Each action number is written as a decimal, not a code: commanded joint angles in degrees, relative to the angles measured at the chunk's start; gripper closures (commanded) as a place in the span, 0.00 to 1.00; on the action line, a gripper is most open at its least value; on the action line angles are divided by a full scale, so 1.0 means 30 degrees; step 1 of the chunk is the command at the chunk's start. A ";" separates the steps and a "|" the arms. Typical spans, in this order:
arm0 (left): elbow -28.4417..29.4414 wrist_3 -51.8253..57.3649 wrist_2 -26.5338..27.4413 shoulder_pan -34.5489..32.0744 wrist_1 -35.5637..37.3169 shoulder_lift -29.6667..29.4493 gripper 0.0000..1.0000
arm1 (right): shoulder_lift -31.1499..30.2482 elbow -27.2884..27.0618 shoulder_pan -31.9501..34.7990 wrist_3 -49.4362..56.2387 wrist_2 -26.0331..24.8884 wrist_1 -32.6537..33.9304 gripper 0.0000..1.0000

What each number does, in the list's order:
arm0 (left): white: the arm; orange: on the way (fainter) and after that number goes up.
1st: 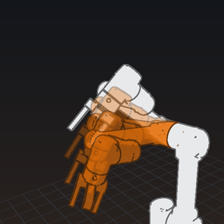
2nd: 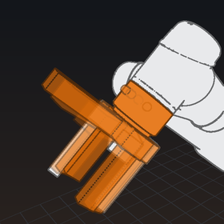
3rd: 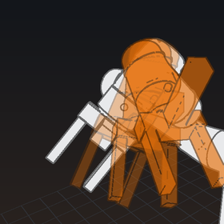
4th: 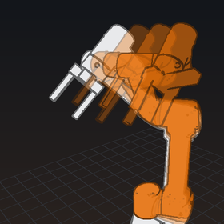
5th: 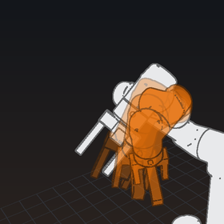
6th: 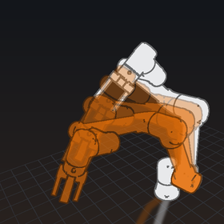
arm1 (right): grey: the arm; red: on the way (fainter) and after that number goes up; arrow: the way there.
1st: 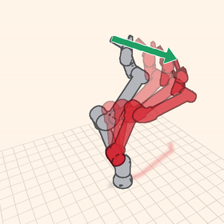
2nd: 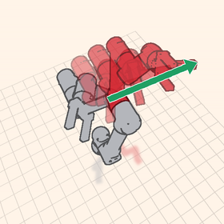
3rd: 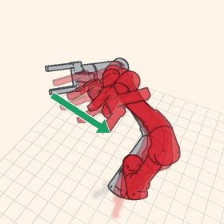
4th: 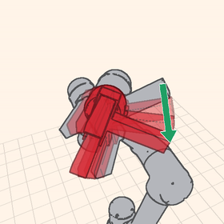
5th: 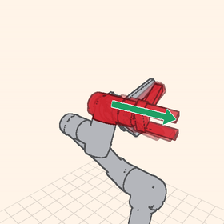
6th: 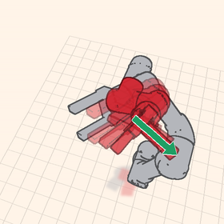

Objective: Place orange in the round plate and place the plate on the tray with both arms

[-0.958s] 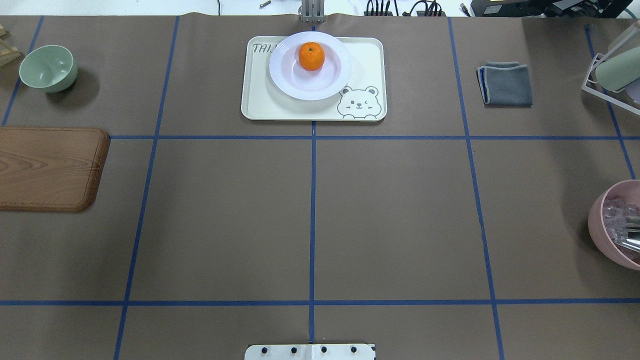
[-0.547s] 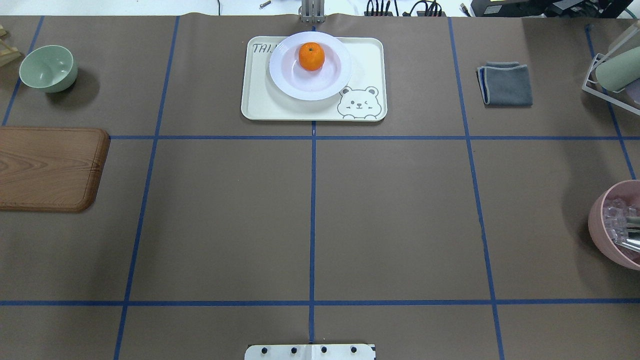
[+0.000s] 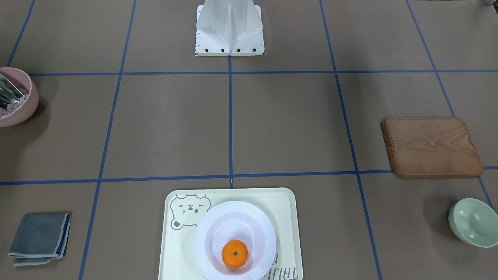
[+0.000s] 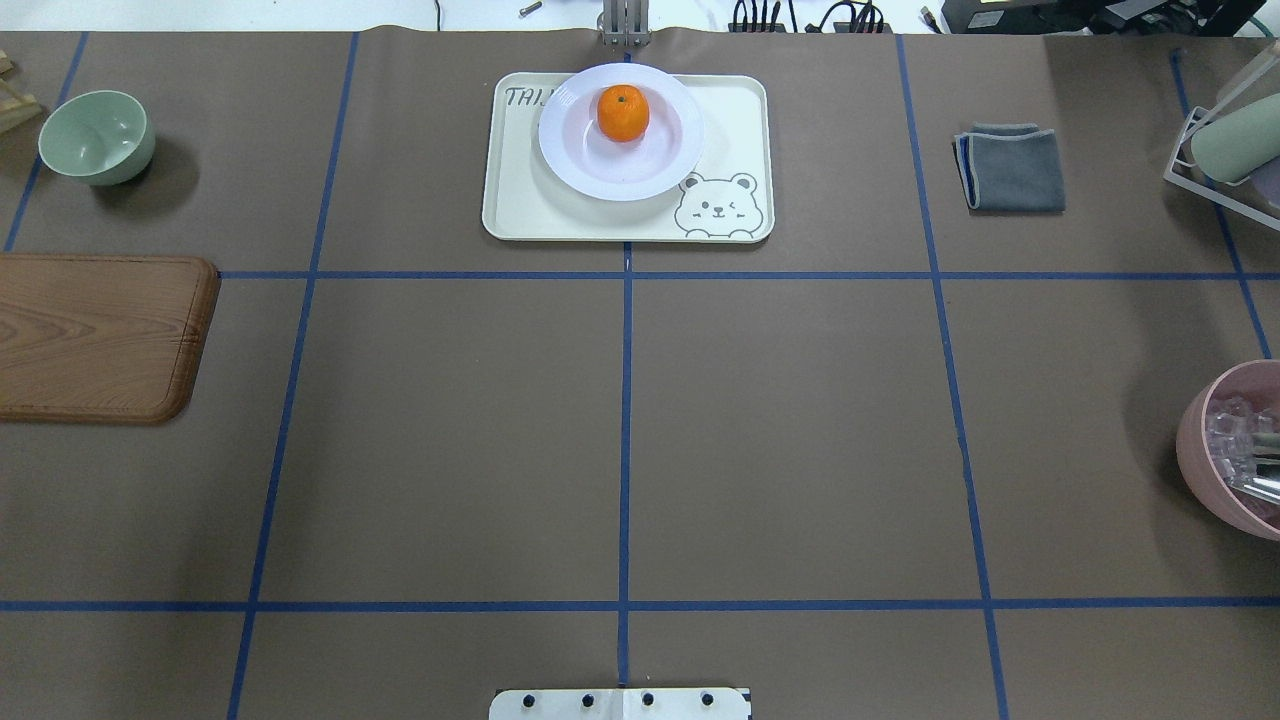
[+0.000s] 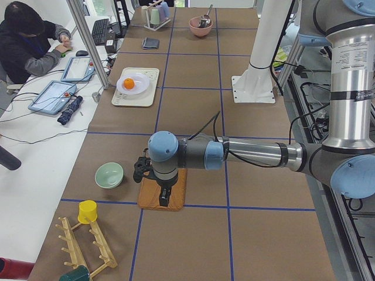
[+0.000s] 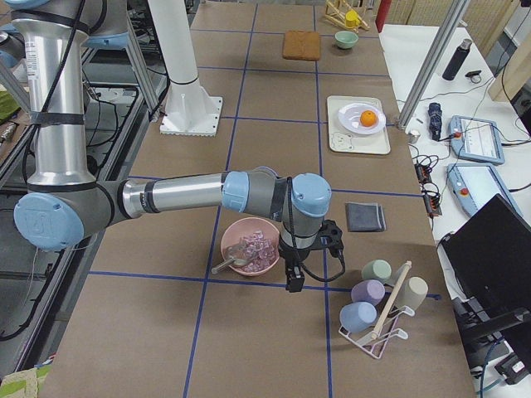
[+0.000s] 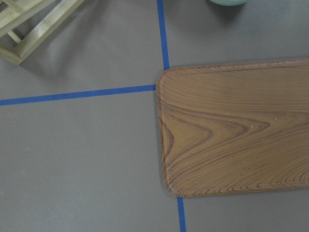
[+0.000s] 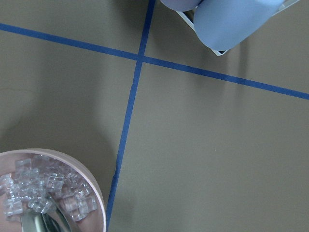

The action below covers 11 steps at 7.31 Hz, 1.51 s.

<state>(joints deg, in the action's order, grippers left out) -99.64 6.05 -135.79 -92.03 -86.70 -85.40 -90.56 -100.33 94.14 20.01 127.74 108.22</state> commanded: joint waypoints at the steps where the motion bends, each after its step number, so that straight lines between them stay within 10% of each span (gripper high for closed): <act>1: 0.0078 0.0063 0.0000 0.0001 -0.0017 0.0077 0.02 | 0.0127 0.0017 -0.0002 -0.0018 0.0920 -0.0007 0.00; 11: 0.0079 0.0122 0.0000 0.0001 -0.0046 0.0077 0.02 | -0.0546 0.0424 -0.0848 -0.4782 0.0516 -0.3663 0.00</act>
<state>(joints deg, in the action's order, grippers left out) -99.33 6.42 -135.79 -92.02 -86.77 -85.17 -91.95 -100.37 92.86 9.56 129.25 100.48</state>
